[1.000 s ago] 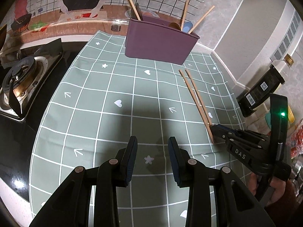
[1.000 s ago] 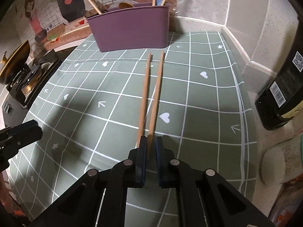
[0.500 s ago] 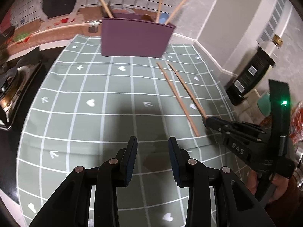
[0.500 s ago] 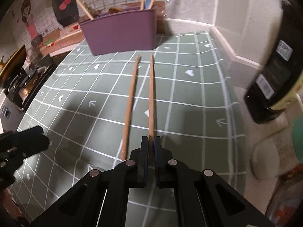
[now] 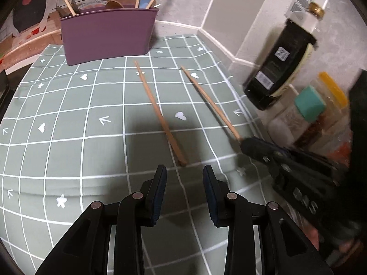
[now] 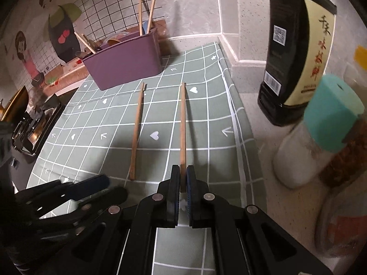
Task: Organize utensils
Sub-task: 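Grasp a chopstick with the right gripper while the left gripper approaches another, then grasp the last wooden chopstick with the left gripper while the right gripper lifts its chopstick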
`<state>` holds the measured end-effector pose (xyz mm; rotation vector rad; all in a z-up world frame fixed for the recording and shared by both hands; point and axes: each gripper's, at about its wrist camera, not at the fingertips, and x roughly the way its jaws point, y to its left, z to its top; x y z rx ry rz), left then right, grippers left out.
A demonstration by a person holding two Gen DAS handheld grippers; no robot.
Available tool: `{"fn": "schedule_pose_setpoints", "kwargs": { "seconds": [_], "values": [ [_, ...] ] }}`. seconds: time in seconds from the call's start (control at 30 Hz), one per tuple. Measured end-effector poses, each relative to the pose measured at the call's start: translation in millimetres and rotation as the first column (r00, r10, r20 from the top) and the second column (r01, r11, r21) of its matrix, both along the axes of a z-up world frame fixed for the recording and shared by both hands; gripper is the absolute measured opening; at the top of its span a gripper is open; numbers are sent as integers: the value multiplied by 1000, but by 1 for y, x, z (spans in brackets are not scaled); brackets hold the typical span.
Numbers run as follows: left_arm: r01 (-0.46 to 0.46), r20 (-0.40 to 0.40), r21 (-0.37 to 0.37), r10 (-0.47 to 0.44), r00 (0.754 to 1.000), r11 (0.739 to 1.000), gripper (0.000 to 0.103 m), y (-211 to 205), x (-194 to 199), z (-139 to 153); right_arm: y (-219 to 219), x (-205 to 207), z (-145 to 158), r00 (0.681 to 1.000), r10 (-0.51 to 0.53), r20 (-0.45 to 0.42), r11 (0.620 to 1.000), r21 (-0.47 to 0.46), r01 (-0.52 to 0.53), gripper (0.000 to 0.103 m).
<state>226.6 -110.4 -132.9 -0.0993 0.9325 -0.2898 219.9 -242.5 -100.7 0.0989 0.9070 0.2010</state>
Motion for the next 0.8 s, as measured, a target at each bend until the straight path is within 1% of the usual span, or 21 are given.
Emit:
{"fn": "schedule_pose_setpoints", "kwargs": {
  "seconds": [0.07, 0.13, 0.23, 0.3, 0.5, 0.63, 0.8],
  "values": [
    [-29, 2, 28, 29, 1000, 999, 30, -3, 6, -1, -3, -3, -1, 1000, -6, 1, 1000, 6, 6, 6],
    [-39, 4, 50, 39, 999, 998, 27, -6, 10, -2, -7, -5, -1, 1000, -9, 1, 1000, 16, 9, 6],
    [-35, 8, 84, 35, 999, 996, 25, -13, 14, -4, -11, -7, -1, 1000, -12, 2, 1000, 20, 12, 6],
    [-25, 6, 105, 25, 1000, 994, 21, -18, 16, -7, -11, -7, -1, 1000, -15, 2, 1000, 22, 15, 6],
    [-19, 22, 126, 16, 1000, 992, 9, -15, 14, -7, -7, -8, -1, 1000, -1, 2, 999, 32, 1, 6],
    [-20, 37, 146, 15, 999, 989, 7, -7, 14, -6, 1, -7, -1, 1000, 18, 2, 999, 29, -19, 6],
    [-52, 48, 125, 46, 998, 991, 5, 16, 13, 4, 13, -6, -1, 999, 48, 3, 999, 18, -48, 6]
  ]
}}
